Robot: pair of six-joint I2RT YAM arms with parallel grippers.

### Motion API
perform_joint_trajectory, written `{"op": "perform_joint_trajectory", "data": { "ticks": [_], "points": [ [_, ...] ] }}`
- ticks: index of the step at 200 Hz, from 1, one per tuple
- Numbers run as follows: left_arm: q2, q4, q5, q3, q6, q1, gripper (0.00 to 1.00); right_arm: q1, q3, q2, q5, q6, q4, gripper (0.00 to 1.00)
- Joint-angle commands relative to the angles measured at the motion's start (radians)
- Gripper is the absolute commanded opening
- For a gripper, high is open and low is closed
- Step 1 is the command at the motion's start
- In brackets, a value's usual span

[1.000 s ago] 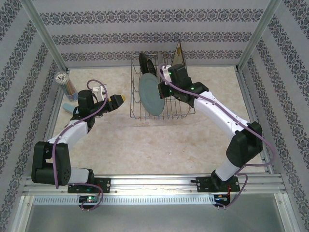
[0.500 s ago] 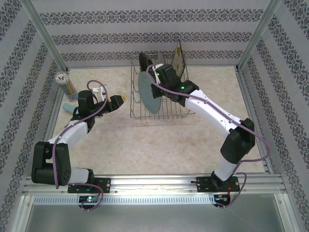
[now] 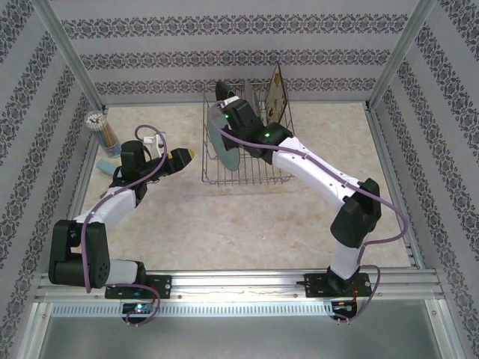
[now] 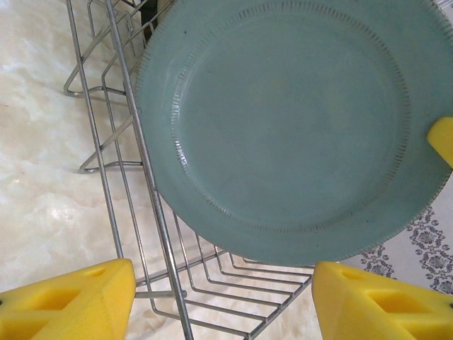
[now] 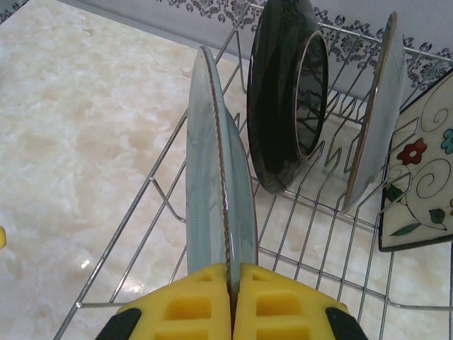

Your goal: Load the plates into the dish rack

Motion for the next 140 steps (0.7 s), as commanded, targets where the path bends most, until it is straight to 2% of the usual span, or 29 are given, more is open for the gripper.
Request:
{"op": "perform_joint_trajectory", "data": {
  "ticks": [1, 140],
  "points": [
    [-0.026, 0.012, 0.026, -0.010, 0.024, 0.009, 0.67, 0.017, 0.076, -0.004, 0.067, -0.001, 0.079, 0.00],
    [-0.019, 0.048, 0.033, -0.021, 0.007, 0.012, 0.67, 0.061, 0.235, 0.121, 0.210, -0.031, 0.062, 0.00]
  ]
}}
